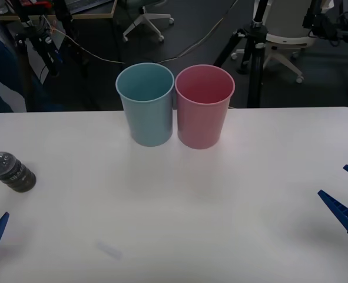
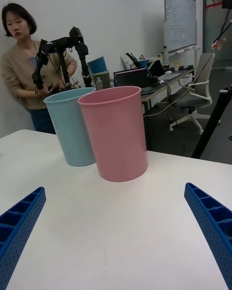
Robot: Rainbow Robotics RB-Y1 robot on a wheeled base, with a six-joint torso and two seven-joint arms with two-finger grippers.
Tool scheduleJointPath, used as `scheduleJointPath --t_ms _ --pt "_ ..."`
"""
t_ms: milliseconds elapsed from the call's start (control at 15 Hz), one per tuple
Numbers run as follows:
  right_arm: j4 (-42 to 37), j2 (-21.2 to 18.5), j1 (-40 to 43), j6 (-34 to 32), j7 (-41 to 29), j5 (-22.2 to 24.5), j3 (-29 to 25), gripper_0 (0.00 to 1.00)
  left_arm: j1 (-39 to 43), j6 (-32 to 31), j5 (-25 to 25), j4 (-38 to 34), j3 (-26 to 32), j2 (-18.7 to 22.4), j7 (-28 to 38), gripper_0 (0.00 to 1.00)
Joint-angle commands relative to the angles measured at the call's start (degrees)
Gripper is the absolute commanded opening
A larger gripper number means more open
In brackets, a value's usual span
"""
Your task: Grasp the object on the table and drop it into the matching bin: aluminum can to the light blue bin, PET bottle to the pink bin.
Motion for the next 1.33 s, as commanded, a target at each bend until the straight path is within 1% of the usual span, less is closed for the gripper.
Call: scheduleJointPath --t_ms 67,133,267,333,933,1333 --pt "0.0 0.0 0.0 0.0 0.0 0.0 0.0 1.0 -4.75 -0.06 -0.01 4.93 -0.81 0.0 -1.62 1.0" --pt "0.0 0.0 0.0 0.0 0.0 0.0 0.0 1.0 -6.07 -0.06 -0.01 5.81 -0.99 0.0 -3.02 1.0" --pt "0.0 0.0 0.0 0.0 0.0 0.0 0.0 1.0 -9.76 -0.15 -0.01 9.41 -1.61 0.09 -3.73 1.0" --pt "0.0 0.0 0.0 0.0 0.0 0.0 0.0 1.0 -10.55 -0.06 -0.01 10.03 -1.69 0.0 -4.08 1.0" --pt "0.0 0.0 0.0 0.0 0.0 0.0 0.0 1.0 -18.11 -0.06 -0.01 17.94 -1.87 3.08 -4.08 1.0" --pt "0.0 0.0 0.0 0.0 0.0 0.0 0.0 1.0 -22.24 0.64 -0.1 21.54 -2.57 3.87 -3.9 1.0"
